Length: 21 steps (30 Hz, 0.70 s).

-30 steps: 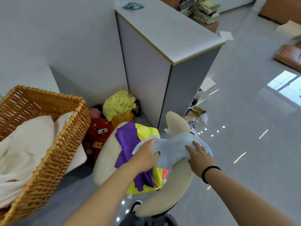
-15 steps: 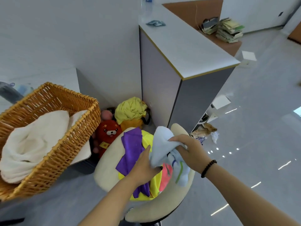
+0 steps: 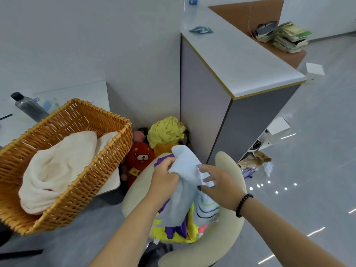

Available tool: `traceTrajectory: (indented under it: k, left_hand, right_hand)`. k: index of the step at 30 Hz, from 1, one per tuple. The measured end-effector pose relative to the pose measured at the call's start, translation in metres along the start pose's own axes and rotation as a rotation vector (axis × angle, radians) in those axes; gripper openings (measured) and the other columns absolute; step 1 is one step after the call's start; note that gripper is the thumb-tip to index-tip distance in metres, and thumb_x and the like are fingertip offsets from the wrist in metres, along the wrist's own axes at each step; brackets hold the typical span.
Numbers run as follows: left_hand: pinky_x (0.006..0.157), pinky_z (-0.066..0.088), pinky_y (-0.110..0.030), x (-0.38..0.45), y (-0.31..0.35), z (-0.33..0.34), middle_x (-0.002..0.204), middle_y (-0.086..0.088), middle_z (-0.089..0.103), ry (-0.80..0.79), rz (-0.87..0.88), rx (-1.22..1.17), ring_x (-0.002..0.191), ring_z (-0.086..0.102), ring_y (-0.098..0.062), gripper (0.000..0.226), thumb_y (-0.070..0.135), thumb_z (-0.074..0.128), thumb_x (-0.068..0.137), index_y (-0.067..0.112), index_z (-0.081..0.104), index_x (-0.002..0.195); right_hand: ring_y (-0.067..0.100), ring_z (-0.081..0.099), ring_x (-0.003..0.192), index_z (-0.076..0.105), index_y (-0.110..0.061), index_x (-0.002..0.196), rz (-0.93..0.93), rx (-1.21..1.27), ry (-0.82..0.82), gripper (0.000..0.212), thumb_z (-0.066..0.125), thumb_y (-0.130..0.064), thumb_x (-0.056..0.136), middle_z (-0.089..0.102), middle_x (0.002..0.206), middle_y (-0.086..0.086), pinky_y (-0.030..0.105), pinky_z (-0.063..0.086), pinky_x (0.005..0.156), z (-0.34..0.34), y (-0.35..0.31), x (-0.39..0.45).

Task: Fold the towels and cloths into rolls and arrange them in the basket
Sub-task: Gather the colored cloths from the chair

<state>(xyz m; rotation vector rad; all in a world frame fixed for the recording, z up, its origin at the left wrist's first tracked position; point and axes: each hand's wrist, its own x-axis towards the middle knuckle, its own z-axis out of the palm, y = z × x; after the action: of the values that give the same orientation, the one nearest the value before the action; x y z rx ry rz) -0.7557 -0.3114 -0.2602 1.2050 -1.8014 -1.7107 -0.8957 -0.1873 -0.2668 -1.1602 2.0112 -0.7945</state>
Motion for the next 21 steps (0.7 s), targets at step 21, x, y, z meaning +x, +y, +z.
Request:
traceTrajectory:
  k: [21]
  left_hand:
    - [0.09,0.052,-0.037,0.098,-0.095,-0.07,0.112,-0.012,0.071,-0.379,-0.603,-0.404,0.105,0.067,-0.026,0.045,0.035,0.071,0.079,0.01,0.067,0.116]
  right_hand:
    - [0.022,0.071,0.085,0.065,-0.006,0.108,0.539,0.882,-0.018,0.022,0.068,-0.009,0.086,0.073,0.099,0.01,0.034,0.058,0.066,0.06,0.002,0.145]
